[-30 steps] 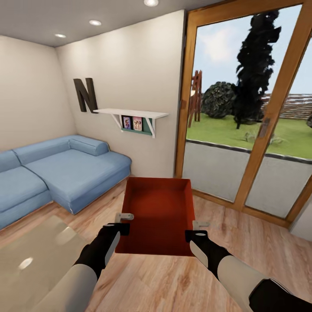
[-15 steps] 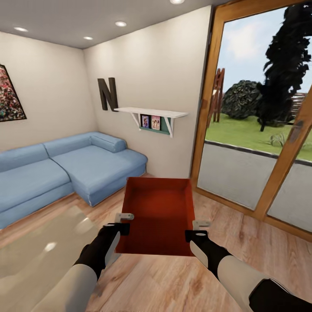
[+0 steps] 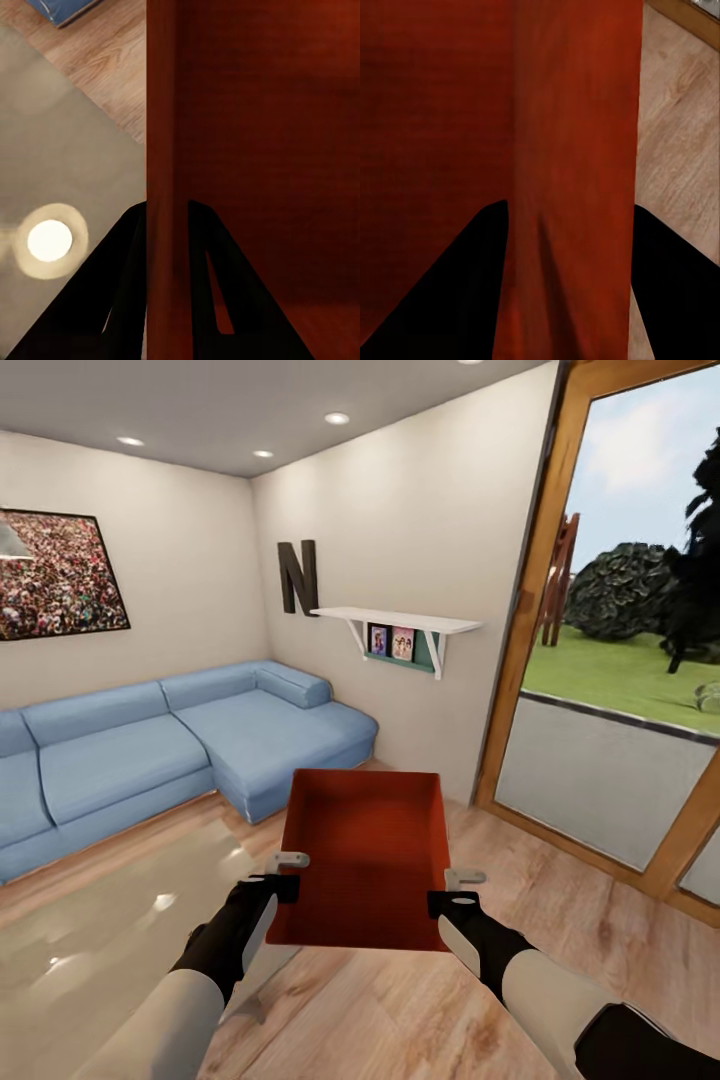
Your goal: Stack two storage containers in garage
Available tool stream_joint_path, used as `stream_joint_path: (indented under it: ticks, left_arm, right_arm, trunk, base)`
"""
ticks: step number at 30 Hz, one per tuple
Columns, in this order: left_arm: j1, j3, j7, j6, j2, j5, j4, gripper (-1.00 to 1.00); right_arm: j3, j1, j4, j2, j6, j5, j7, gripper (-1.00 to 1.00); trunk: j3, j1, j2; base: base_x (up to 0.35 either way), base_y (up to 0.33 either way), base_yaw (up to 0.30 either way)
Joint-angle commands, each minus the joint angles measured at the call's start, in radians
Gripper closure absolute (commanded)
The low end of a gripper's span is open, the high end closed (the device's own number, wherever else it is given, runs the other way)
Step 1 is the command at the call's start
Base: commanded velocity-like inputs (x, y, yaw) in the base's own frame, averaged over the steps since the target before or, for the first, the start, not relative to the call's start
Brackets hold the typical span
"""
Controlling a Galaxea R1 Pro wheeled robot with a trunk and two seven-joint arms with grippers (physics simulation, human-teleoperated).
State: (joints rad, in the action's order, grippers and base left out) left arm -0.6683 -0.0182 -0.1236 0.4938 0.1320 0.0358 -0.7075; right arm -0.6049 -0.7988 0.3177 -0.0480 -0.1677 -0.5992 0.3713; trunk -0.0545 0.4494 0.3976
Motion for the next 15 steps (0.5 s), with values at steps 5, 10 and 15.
stream_joint_path:
  ticks: [5,10,15]
  left_arm:
    - [-0.001,0.027,-0.024,0.009,0.000,0.038,-0.003,1.00]
    - [-0.001,0.027,-0.024,0.009,0.001,0.038,-0.003,1.00]
    - [-0.001,0.027,-0.024,0.009,0.000,0.038,-0.003,1.00]
  right_arm:
    - [0.000,0.000,0.001,0.002,-0.009,0.015,0.015,1.00]
    - [0.000,0.000,0.001,0.002,-0.009,0.015,0.015,1.00]
    - [0.000,0.000,0.001,0.002,-0.009,0.015,0.015,1.00]
  trunk:
    - [-0.002,0.001,0.002]
    - [-0.002,0.001,0.002]
    - [-0.002,0.001,0.002]
  base:
    - [0.000,0.000,0.281]
    - [0.000,0.000,0.281]
    - [0.000,0.000,0.281]
